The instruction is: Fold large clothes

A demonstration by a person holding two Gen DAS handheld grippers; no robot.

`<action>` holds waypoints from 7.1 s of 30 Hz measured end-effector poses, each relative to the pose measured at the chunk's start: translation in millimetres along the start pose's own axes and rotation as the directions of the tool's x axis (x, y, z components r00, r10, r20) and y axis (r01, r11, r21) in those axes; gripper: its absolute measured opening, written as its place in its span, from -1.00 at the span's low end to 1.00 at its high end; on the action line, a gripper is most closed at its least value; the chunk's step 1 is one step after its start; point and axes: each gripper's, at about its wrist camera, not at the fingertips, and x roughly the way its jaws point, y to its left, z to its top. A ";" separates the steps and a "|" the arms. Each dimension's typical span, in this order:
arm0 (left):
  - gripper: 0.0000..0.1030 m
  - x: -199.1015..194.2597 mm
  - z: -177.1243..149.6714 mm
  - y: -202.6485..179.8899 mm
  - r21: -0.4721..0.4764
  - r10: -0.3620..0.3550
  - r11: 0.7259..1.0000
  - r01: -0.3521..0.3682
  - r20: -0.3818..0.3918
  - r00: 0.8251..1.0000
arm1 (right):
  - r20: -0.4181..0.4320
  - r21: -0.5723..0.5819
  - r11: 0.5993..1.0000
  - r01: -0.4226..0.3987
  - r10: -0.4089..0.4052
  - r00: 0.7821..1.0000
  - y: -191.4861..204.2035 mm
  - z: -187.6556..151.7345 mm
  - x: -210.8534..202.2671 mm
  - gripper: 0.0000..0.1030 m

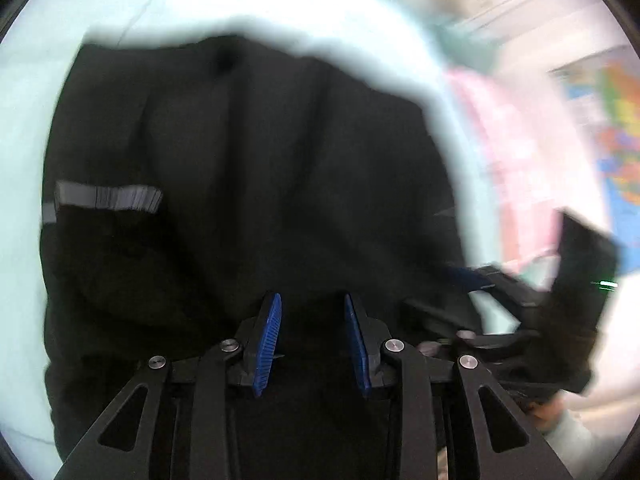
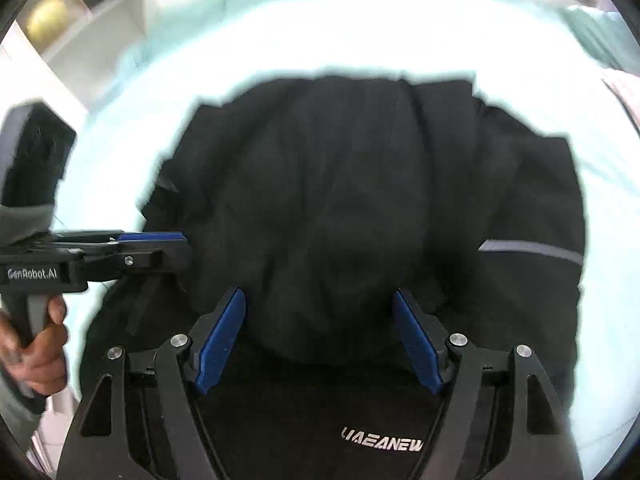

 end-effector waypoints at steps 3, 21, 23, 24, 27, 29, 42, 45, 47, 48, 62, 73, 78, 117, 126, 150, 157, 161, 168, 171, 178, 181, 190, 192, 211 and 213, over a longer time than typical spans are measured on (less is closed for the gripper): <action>-0.37 20.6 2.0 25.5 -0.101 -0.046 0.994 0.043 -0.030 0.999 | -0.074 0.027 0.999 0.017 -0.015 0.997 -6.3 4.0 38.4 0.53; -0.36 -146.6 -141.8 116.8 -0.236 0.094 0.968 -0.082 0.039 0.995 | -0.055 0.160 0.985 0.064 -0.056 0.997 -82.2 -75.4 -73.0 0.54; -0.35 -137.8 -159.9 119.5 -0.293 0.090 0.953 -0.082 0.014 0.996 | -0.063 0.192 0.978 0.085 -0.074 0.995 -88.0 -87.3 -83.9 0.54; -0.34 -133.8 -165.4 124.1 -0.325 0.082 0.943 -0.077 0.003 0.997 | -0.066 0.206 0.974 0.090 -0.078 0.995 -94.7 -92.4 -88.6 0.54; -0.25 -125.2 -185.3 132.9 -0.385 0.063 0.920 -0.069 -0.028 0.998 | -0.074 0.251 0.963 0.102 -0.086 0.994 -114.2 -105.5 -100.7 0.54; -0.15 -126.4 -206.0 136.3 -0.405 0.035 0.913 -0.051 -0.047 0.998 | -0.083 0.266 0.958 0.106 -0.087 0.993 -122.0 -111.9 -104.3 0.54; -0.03 -89.6 -253.8 150.3 -0.488 -0.096 0.871 0.055 -0.059 0.994 | -0.174 0.296 0.936 0.190 -0.143 0.974 -156.4 -158.8 -117.0 0.54; -0.02 -87.0 -248.2 138.1 -0.467 -0.227 0.861 0.202 0.001 0.974 | -0.172 0.336 0.927 0.169 -0.115 0.978 -163.3 -170.5 -121.5 0.54; -0.02 -102.4 -239.3 115.7 -0.402 -0.367 0.838 0.369 0.085 0.926 | -0.164 0.359 0.921 0.150 -0.096 0.982 -166.6 -178.4 -128.2 0.54; -0.02 -111.3 -233.6 102.6 -0.348 -0.374 0.856 0.381 0.092 0.923 | -0.155 0.364 0.921 0.142 -0.090 0.984 -167.2 -181.6 -132.0 0.54; -0.01 -74.8 -228.8 65.9 -0.348 -0.363 0.875 0.336 -0.015 0.932 | -0.178 0.464 0.883 0.075 0.011 0.984 -181.1 -265.8 -148.5 0.54; -0.01 -57.7 -219.3 54.5 -0.321 -0.316 0.908 0.268 -0.108 0.942 | -0.147 0.447 0.894 -0.032 0.109 0.983 -157.3 -290.8 -130.4 0.10; -0.01 -34.5 -238.8 53.7 -0.280 -0.201 0.951 0.129 -0.249 0.947 | -0.205 0.484 0.873 -0.066 0.187 0.961 -164.8 -321.5 -115.7 0.11; -0.69 -209.5 -13.1 25.2 -0.092 -0.397 0.885 0.456 0.361 0.844 | 0.486 0.344 0.857 -0.384 0.188 0.854 -192.9 -68.6 -279.9 -0.64; -0.67 -143.8 98.4 60.7 -0.250 -0.319 0.890 0.380 0.255 0.913 | 0.367 0.496 0.819 -0.289 0.104 0.924 -236.5 32.5 -194.6 -0.64; -0.17 -50.8 139.8 119.5 -0.358 -0.383 0.854 0.379 0.061 0.922 | 0.048 0.534 0.843 -0.065 0.047 0.998 -258.5 75.1 -38.1 -0.49; 0.13 -139.9 89.5 107.5 -0.216 -0.471 0.846 0.487 0.126 0.873 | 0.134 0.493 0.854 -0.165 0.113 0.985 -253.0 45.4 -128.3 0.27; 0.30 -152.8 92.3 110.7 -0.188 -0.246 0.942 0.278 0.177 0.953 | 0.156 0.454 0.887 -0.084 0.014 0.988 -249.9 39.4 -152.3 0.67; 0.30 -99.5 143.8 121.6 -0.269 -0.110 0.949 0.161 0.196 0.974 | 0.159 0.355 0.935 0.004 -0.065 0.985 -247.4 74.8 -124.4 0.68; 0.30 -81.5 160.6 124.9 -0.248 -0.144 0.952 0.181 0.162 0.976 | 0.131 0.296 0.954 0.037 -0.079 0.988 -256.3 89.7 -105.6 0.68; 0.30 -59.3 188.5 129.6 -0.197 -0.151 0.966 0.166 0.088 0.985 | 0.038 0.190 0.981 0.036 -0.044 0.998 -278.2 127.8 -34.1 0.68; 0.30 -50.8 193.4 136.1 -0.215 -0.151 0.963 0.162 0.068 0.986 | 0.016 0.227 0.972 -0.058 0.055 0.998 -289.3 133.5 -2.4 0.50; 0.30 -54.0 193.1 134.7 -0.202 -0.191 0.957 0.206 0.089 0.977 | 0.146 0.243 0.970 -0.027 -0.009 0.989 -270.5 117.8 -32.5 -0.35; 0.30 -50.7 195.6 133.1 -0.201 -0.204 0.955 0.217 0.083 0.975 | 0.137 0.237 0.971 -0.026 -0.008 0.990 -268.5 117.6 -34.9 -0.35; -0.83 -68.5 225.3 105.2 -0.245 0.128 0.967 -0.062 0.261 0.957 | 0.148 0.355 0.921 0.157 -0.222 0.964 -278.3 138.0 -54.6 -0.54; -0.82 -34.5 228.5 125.3 -0.307 0.144 0.948 -0.082 0.186 0.972 | 0.085 0.395 0.907 0.145 -0.193 0.977 -291.1 135.7 -22.8 -0.54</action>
